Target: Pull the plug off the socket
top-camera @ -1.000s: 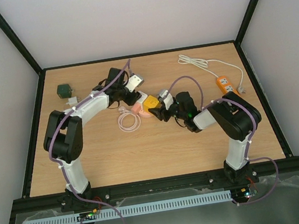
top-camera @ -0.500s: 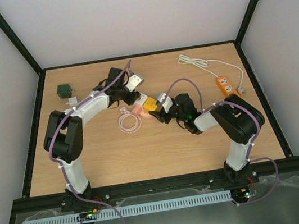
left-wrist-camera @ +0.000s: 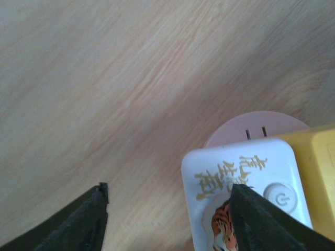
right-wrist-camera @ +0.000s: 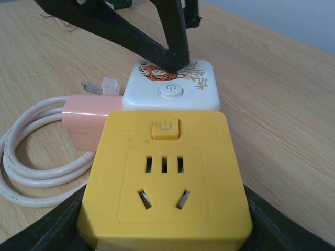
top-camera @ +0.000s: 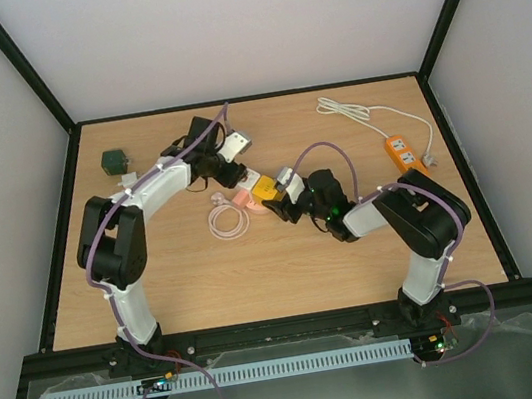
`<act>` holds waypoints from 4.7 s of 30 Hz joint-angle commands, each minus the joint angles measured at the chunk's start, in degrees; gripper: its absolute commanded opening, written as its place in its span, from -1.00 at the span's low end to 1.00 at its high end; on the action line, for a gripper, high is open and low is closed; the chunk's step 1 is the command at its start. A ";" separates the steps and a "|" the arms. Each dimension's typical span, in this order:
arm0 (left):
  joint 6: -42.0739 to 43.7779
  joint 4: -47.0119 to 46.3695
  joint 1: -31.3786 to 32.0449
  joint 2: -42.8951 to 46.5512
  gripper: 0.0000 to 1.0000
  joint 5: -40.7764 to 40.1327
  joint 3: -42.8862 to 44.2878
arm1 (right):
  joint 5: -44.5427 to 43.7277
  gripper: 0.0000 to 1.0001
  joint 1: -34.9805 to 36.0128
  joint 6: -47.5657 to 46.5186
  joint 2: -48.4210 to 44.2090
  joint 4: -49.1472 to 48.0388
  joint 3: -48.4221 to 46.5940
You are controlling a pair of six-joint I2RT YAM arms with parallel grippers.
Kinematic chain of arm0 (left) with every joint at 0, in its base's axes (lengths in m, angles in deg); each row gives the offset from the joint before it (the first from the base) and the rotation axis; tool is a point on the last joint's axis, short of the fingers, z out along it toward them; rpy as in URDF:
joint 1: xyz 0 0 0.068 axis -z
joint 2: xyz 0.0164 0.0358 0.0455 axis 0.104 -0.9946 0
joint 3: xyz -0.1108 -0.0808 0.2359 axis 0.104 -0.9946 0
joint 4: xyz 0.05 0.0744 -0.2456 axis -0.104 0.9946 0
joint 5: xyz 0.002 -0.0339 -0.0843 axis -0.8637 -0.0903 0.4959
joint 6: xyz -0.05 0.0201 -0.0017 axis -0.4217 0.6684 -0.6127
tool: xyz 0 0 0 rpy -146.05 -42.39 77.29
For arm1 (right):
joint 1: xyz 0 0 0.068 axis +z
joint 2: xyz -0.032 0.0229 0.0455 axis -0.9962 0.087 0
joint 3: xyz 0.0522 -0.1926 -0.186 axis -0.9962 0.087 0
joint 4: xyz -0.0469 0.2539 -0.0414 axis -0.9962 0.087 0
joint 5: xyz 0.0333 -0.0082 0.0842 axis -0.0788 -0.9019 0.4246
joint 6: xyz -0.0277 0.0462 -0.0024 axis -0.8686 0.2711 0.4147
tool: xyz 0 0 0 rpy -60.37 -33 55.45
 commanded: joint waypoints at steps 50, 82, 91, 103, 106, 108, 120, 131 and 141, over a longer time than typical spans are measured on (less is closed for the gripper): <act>-3.10 9.52 -2.67 -2.48 0.11 12.43 -1.52 | 5.77 0.44 -0.36 -8.80 -0.06 18.14 -10.23; -0.55 9.03 0.30 -3.85 -0.08 3.39 -5.39 | 9.07 -0.75 -1.76 2.19 -1.00 5.35 -10.42; -0.89 9.22 1.00 -5.24 -0.09 1.84 -4.93 | 3.83 -0.78 1.24 -13.74 -3.43 6.90 -5.99; -0.99 9.11 2.17 -6.25 -0.11 -0.39 -4.65 | 6.79 -0.79 0.59 -0.83 -4.58 7.84 -9.29; -0.99 8.94 2.17 -6.11 -0.11 -0.67 -5.00 | 8.10 -0.79 -1.54 4.64 -3.97 7.10 -10.74; -0.99 8.87 2.24 -6.02 -0.12 -0.90 -5.09 | 8.52 -0.79 -2.61 7.78 -3.58 6.30 -11.16; -0.73 8.26 2.94 -6.02 -0.14 -2.14 -6.22 | 8.30 -0.81 -2.66 4.01 -3.95 7.23 -10.53; -0.99 8.28 3.37 -6.34 -0.15 -2.77 -5.96 | 4.11 -0.82 -0.19 -13.26 -7.58 13.66 -5.95; -2.53 8.44 3.21 -4.84 -0.06 -2.35 -3.83 | 4.36 -0.84 -0.63 -3.14 -6.37 10.47 -5.81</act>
